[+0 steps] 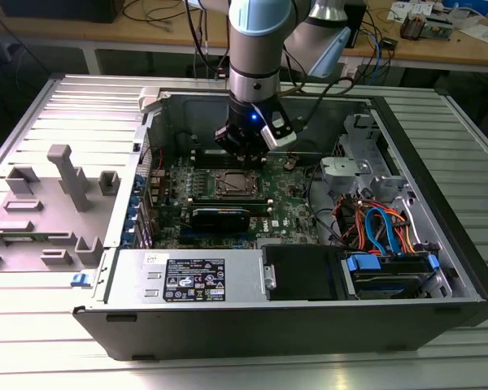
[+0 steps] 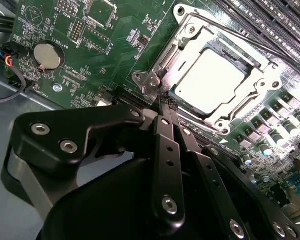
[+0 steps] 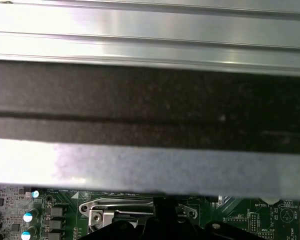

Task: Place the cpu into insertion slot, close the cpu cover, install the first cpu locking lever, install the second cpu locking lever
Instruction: 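Install the second cpu locking lever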

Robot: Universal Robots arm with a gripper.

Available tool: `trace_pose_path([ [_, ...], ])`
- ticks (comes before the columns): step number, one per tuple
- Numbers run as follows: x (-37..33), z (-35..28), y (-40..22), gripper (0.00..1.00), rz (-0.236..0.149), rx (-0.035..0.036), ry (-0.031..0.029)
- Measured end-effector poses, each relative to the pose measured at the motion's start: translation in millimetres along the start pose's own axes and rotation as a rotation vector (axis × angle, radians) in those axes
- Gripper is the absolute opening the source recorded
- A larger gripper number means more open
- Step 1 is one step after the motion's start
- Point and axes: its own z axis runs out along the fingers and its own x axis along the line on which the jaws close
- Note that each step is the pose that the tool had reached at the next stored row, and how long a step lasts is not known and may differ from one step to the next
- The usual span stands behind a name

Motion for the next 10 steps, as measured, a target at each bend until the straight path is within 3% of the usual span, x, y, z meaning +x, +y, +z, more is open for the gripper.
trace_pose_path([
  [6, 0.3, -0.4, -6.8, 0.11, 0.000, 0.0003, 0.0000],
  [10, 0.4, -2.6, -7.2, 0.11, 0.000, 0.0004, 0.0001],
])
